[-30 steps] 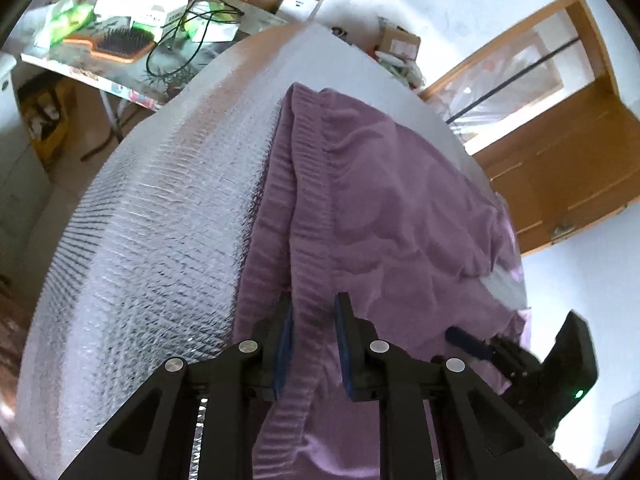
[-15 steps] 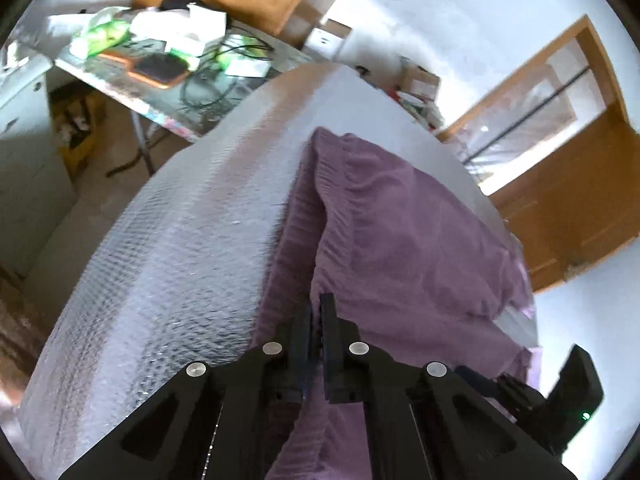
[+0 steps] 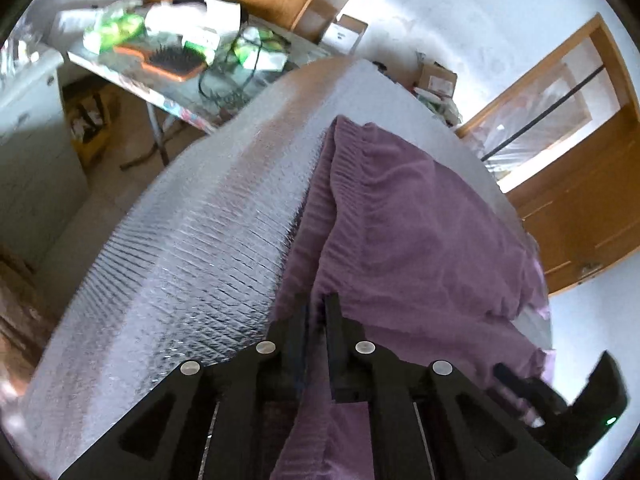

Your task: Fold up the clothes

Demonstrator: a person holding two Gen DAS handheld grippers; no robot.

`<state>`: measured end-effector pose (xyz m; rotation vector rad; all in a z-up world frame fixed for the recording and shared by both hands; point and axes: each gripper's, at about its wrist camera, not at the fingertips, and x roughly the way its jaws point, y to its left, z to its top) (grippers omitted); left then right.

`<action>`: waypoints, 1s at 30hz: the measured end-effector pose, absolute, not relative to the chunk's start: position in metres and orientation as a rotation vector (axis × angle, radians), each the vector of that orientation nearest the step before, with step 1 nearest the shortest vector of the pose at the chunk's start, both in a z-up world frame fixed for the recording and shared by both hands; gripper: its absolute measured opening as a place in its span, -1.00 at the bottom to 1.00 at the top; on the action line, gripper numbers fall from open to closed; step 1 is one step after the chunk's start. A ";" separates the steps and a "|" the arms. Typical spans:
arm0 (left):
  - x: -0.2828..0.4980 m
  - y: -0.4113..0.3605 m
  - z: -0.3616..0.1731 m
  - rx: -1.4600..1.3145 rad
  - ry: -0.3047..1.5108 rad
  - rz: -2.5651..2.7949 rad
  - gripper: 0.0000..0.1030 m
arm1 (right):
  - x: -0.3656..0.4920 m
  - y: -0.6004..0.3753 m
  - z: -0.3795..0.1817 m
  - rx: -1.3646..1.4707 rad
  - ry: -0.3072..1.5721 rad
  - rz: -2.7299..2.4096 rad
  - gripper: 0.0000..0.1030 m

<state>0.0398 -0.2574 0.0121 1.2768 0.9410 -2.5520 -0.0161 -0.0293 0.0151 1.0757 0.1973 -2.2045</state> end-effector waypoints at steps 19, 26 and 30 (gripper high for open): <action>0.065 -0.134 0.047 1.330 0.535 -2.885 -0.67 | 0.025 0.262 0.034 1.206 -0.354 -2.971 -0.26; 0.049 -0.078 0.031 1.509 0.419 -2.950 -0.67 | 0.043 0.327 0.024 1.268 -0.442 -3.075 -0.26; 0.052 -0.046 0.025 1.597 0.283 -3.011 -0.67 | 0.040 0.353 0.015 1.305 -0.497 -3.101 -0.26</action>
